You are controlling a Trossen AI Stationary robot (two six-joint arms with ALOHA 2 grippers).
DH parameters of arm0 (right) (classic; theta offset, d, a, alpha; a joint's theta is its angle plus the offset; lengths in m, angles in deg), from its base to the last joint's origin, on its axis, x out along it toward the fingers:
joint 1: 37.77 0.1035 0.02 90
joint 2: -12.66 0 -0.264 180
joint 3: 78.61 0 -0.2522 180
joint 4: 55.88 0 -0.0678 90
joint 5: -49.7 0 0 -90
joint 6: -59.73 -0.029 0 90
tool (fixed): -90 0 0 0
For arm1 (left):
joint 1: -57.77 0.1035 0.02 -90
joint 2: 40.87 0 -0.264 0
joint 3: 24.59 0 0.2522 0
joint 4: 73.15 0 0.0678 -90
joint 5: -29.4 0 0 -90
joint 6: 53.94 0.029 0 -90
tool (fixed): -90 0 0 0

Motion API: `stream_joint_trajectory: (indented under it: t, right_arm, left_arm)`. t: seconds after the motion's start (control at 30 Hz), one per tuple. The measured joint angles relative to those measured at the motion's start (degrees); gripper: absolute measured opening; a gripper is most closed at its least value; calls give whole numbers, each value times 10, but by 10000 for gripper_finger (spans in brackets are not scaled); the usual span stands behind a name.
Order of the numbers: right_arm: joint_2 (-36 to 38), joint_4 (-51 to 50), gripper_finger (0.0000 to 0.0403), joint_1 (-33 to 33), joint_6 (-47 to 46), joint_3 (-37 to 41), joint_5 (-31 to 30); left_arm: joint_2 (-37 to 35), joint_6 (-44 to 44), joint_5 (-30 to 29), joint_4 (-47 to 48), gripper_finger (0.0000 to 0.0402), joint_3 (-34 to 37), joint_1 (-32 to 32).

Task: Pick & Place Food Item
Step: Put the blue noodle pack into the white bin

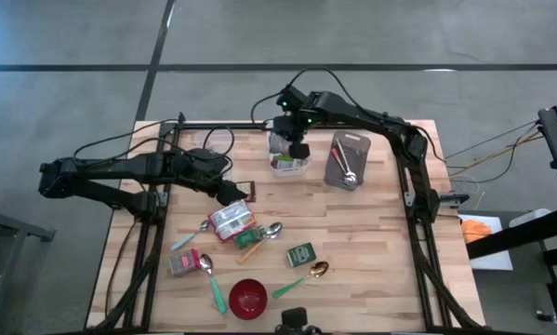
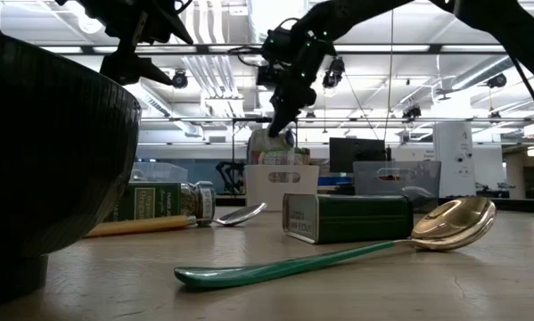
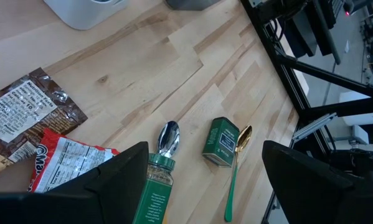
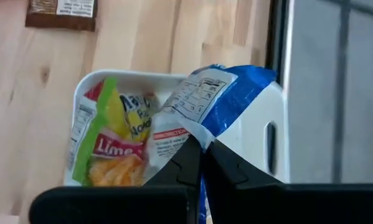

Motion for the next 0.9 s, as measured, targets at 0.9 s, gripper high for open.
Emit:
stream_joint_trajectory:
  t: [0.9]
  right_arm:
    - [0,-25,8,0,-67,62,15]
  left_arm:
    - [0,2,0,0,319,0,0]
